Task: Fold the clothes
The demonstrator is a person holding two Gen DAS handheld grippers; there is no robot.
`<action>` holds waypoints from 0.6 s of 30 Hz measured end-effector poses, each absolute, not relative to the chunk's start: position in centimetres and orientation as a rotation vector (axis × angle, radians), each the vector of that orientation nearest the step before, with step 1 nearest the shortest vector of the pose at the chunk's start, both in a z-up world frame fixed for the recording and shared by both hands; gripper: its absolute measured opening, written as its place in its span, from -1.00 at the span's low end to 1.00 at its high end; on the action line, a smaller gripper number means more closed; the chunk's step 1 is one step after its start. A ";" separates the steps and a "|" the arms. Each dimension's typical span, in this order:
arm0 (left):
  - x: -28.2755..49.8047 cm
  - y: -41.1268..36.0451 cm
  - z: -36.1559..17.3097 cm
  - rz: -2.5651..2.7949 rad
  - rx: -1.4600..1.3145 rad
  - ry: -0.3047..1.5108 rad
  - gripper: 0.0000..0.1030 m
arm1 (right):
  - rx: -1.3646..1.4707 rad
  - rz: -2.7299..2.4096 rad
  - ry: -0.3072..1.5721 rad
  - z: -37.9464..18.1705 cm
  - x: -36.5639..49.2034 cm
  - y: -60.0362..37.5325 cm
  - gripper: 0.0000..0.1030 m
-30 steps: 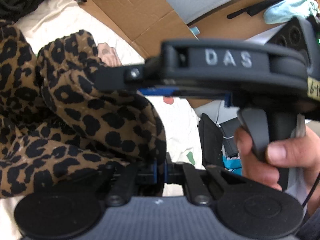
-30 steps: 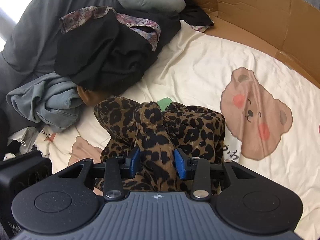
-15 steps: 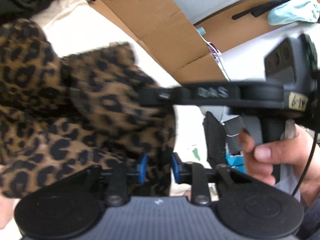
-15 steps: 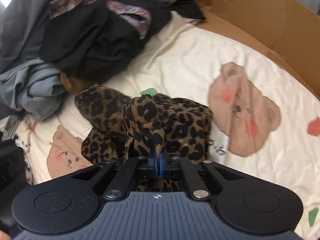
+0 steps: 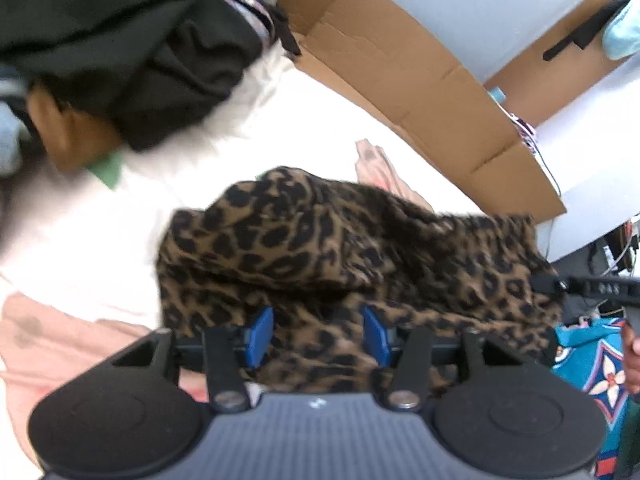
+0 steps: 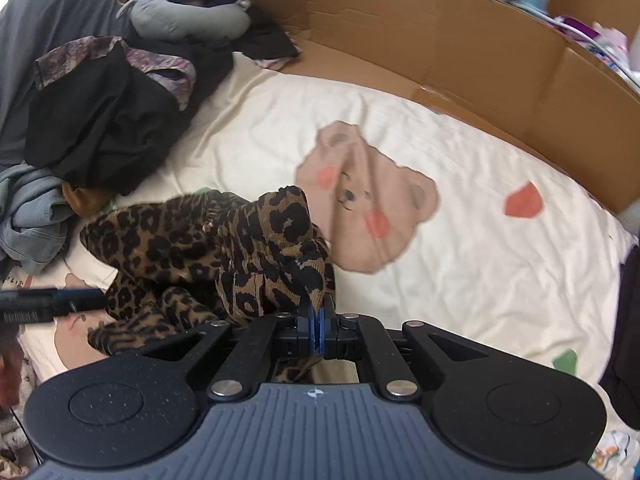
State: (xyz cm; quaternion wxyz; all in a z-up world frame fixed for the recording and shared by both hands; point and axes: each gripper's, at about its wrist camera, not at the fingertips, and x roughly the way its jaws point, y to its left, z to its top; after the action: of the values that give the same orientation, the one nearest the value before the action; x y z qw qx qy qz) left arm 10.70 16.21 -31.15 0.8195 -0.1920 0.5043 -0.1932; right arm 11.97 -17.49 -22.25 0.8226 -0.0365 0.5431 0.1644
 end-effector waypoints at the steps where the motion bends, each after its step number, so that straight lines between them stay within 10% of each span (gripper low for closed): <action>1: 11.3 16.7 -31.1 -0.411 -0.400 1.065 0.16 | -0.079 0.337 1.160 -22.1 11.9 -18.1 -1.00; 18: 17.5 15.4 -34.3 -0.319 -0.274 1.116 0.34 | -0.021 0.128 1.234 -25.3 9.8 -24.9 -1.00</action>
State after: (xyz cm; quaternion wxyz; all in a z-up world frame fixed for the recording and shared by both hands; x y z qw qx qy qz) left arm 17.52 15.41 -34.33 0.8274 -0.1288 0.5255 -0.1504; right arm 9.84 -24.87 -25.29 0.8137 -0.0100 0.5780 0.0602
